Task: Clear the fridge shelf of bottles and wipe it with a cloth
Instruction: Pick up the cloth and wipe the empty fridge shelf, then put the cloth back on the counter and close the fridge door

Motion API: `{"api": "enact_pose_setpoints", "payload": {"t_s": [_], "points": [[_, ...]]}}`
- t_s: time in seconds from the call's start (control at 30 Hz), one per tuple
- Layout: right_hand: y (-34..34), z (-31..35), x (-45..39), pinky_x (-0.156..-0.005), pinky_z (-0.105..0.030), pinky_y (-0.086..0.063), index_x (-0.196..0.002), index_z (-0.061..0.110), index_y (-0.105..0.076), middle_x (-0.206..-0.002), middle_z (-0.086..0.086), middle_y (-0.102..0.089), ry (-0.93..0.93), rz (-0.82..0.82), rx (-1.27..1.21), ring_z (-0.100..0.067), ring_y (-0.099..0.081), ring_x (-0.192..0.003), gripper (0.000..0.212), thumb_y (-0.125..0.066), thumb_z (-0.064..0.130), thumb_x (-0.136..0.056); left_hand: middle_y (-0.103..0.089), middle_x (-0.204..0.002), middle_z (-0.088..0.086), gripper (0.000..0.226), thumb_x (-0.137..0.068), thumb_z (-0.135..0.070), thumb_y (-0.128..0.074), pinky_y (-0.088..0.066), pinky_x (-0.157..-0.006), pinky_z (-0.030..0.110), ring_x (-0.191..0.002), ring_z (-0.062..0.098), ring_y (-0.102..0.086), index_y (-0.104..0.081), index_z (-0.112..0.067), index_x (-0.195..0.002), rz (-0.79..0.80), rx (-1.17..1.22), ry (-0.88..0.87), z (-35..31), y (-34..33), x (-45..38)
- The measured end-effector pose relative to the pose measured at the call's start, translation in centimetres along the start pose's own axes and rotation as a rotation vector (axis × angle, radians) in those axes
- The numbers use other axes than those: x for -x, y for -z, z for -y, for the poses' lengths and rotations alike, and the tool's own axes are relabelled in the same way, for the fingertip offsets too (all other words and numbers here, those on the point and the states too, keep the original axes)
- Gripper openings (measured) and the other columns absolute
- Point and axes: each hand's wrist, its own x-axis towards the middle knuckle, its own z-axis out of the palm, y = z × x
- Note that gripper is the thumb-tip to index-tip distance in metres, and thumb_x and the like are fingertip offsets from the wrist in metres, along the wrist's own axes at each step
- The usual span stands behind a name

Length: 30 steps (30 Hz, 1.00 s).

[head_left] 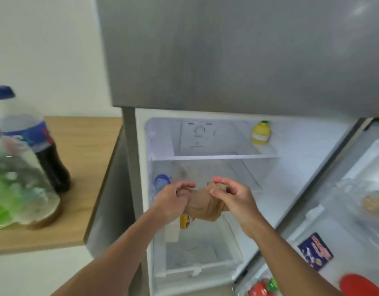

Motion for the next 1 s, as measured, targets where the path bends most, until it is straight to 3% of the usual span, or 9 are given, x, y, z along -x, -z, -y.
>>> {"api": "enact_pose_setpoints", "payload": {"t_s": [0.13,0.23,0.33,0.4,0.5,0.63,0.77,0.9,1.0], "points": [[-2.8,4.2,6.9,-0.074,-0.023,-0.056,-0.119,0.024,-0.075,-0.105,0.003,-0.081,0.029,-0.013,-0.022,-0.011,-0.076,-0.098,0.034,-0.079,0.009,-0.088,-0.069,-0.111,-0.004,0.035,-0.101,-0.008,-0.052,-0.055,-0.069,0.013,-0.092,0.008,-0.069,-0.064,-0.025,-0.128,0.081,-0.01,-0.078,-2.2,5.0,7.9],[-5.9,7.3,11.0,-0.079,-0.024,-0.054,-0.118,0.022,-0.076,-0.106,0.001,-0.081,0.055,-0.011,-0.034,-0.013,-0.075,-0.099,0.034,-0.079,0.008,-0.087,-0.069,-0.112,-0.002,0.041,-0.097,-0.008,-0.059,-0.053,-0.067,0.013,-0.087,0.008,-0.067,-0.063,-0.027,-0.134,0.093,-0.023,-0.107,-2.8,9.9,13.1],[-10.0,10.1,14.8,-0.073,-0.017,-0.056,-0.119,0.023,-0.076,-0.107,0.003,-0.08,0.072,0.023,-0.035,-0.009,-0.075,-0.099,0.035,-0.08,0.008,-0.087,-0.066,-0.108,-0.005,0.045,-0.093,-0.011,-0.066,-0.055,-0.07,0.018,-0.084,0.007,-0.065,-0.062,-0.029,-0.134,0.066,-0.041,-0.132,-2.6,15.3,17.8],[-13.3,11.5,16.8,-0.071,-0.016,-0.057,-0.116,0.027,-0.076,-0.106,0.008,-0.08,0.088,0.067,-0.03,-0.005,-0.075,-0.099,0.033,-0.08,0.011,-0.088,-0.066,-0.116,-0.002,0.049,-0.091,-0.012,-0.069,-0.056,-0.075,0.018,-0.093,0.009,-0.065,-0.06,-0.027,-0.137,0.023,-0.067,-0.122,-2.1,19.0,20.4],[-18.8,13.5,19.1,-0.07,-0.014,-0.057,-0.113,0.026,-0.075,-0.1,0.013,-0.079,0.096,0.14,-0.055,0.0,-0.074,-0.093,0.031,-0.077,0.005,-0.089,-0.065,-0.128,0.005,0.055,-0.087,-0.015,-0.075,-0.057,-0.095,0.035,-0.111,0.02,-0.064,-0.059,-0.026,-0.138,-0.045,-0.11,-0.109,-0.6,24.4,23.6],[-26.7,14.7,20.3,-0.073,-0.013,-0.055,-0.112,0.02,-0.076,-0.099,0.006,-0.081,0.101,0.242,-0.095,-0.006,-0.076,-0.095,0.032,-0.078,0.0,-0.087,-0.062,-0.13,0.004,0.058,-0.085,-0.014,-0.078,-0.053,-0.096,0.031,-0.116,0.021,-0.061,-0.059,-0.025,-0.139,-0.166,-0.099,-0.053,1.8,31.5,27.1],[-33.9,15.0,20.2,-0.078,-0.016,-0.054,-0.11,0.025,-0.078,-0.103,0.004,-0.081,0.096,0.336,-0.112,-0.006,-0.074,-0.097,0.032,-0.081,0.005,-0.086,-0.061,-0.135,0.003,0.071,-0.068,-0.025,-0.075,-0.049,-0.107,0.04,-0.125,0.02,-0.058,-0.06,-0.022,-0.138,-0.268,-0.102,-0.041,4.4,37.9,28.9],[-40.4,14.6,19.1,-0.089,-0.026,-0.057,-0.112,0.028,-0.077,-0.108,0.005,-0.08,0.09,0.378,-0.109,-0.009,-0.073,-0.105,0.032,-0.082,0.011,-0.085,-0.058,-0.138,0.0,0.067,-0.074,-0.015,-0.075,-0.048,-0.108,0.034,-0.128,0.017,-0.054,-0.058,-0.022,-0.139,-0.299,-0.135,-0.025,7.0,43.2,28.7],[-45.0,13.9,17.7,-0.088,-0.023,-0.055,-0.109,0.029,-0.078,-0.106,0.007,-0.079,0.099,0.379,-0.083,-0.006,-0.071,-0.103,0.031,-0.082,0.011,-0.084,-0.055,-0.139,0.0,0.061,-0.084,0.001,-0.072,-0.046,-0.097,0.017,-0.128,0.015,-0.052,-0.057,-0.021,-0.139,-0.298,-0.163,-0.006,9.5,47.1,27.1]]}}
